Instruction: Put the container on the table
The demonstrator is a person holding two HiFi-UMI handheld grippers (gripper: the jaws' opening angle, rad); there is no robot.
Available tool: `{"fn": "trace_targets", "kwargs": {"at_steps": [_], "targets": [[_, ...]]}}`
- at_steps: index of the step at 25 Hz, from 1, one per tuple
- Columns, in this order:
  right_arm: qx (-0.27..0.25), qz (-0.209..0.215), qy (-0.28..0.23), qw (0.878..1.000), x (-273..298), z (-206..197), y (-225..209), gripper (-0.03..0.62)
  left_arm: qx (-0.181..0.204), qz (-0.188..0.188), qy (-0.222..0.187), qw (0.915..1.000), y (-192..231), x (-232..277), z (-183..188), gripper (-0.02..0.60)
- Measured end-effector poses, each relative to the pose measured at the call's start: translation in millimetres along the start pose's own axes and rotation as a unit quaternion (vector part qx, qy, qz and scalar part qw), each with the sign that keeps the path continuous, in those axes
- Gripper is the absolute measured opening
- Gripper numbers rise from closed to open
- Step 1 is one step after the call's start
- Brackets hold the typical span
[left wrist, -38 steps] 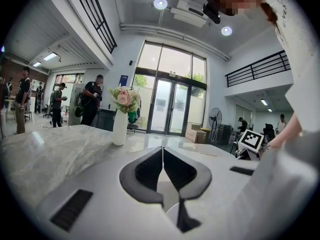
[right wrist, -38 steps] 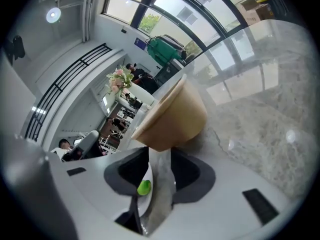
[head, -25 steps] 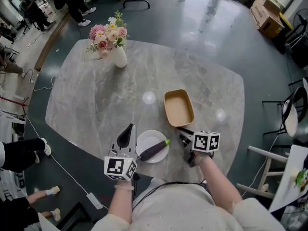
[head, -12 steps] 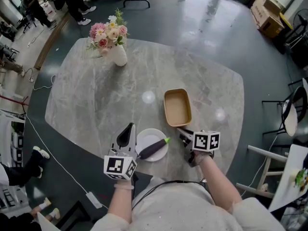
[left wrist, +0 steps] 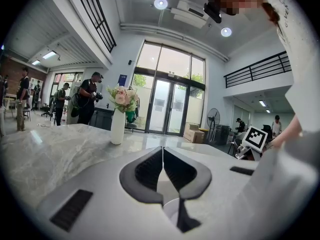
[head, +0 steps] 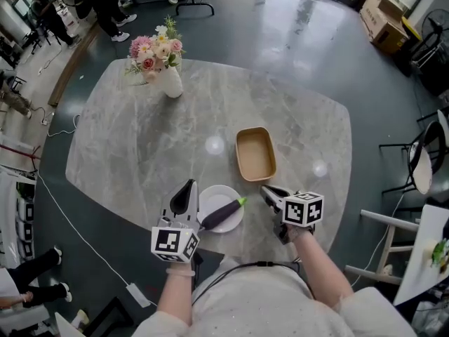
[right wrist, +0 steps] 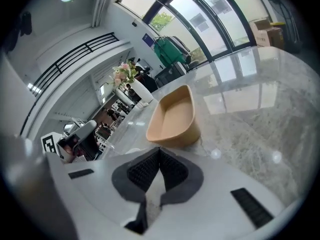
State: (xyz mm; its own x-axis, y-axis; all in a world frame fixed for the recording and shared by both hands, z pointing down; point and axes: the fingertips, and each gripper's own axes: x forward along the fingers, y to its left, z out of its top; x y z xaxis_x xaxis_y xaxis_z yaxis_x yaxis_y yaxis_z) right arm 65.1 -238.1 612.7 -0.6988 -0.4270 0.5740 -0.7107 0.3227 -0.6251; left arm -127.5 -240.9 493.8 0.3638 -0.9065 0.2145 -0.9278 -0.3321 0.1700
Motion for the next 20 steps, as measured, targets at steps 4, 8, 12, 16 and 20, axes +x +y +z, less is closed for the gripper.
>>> {"fn": "trace_targets", "kwargs": {"at_steps": [4, 8, 12, 16, 20], "targets": [[-0.058, -0.027, -0.027, 0.998, -12.1, 9.6, 2.8, 0.006, 0.002, -0.001, -0.003, 1.0, 0.0, -4.6, 1.7, 0.009], [-0.105, -0.039, -0.066, 0.991, -23.2, 22.3, 10.4, 0.006, 0.004, -0.004, -0.006, 1.0, -0.7, -9.3, 2.0, 0.009], [-0.156, -0.058, -0.097, 0.981, -37.9, 31.0, 16.7, 0.006, 0.006, -0.009, -0.011, 0.9999, -4.9, -13.6, 5.8, 0.009], [-0.183, -0.061, -0.125, 0.973, -49.1, 38.1, 24.3, 0.006, 0.01, -0.013, -0.016, 0.9997, -7.6, -17.5, 8.4, 0.009], [-0.195, -0.056, -0.161, 0.966, -64.3, 45.3, 32.9, 0.006, 0.014, -0.017, -0.021, 0.9995, -11.9, -21.5, 11.0, 0.009]]}}
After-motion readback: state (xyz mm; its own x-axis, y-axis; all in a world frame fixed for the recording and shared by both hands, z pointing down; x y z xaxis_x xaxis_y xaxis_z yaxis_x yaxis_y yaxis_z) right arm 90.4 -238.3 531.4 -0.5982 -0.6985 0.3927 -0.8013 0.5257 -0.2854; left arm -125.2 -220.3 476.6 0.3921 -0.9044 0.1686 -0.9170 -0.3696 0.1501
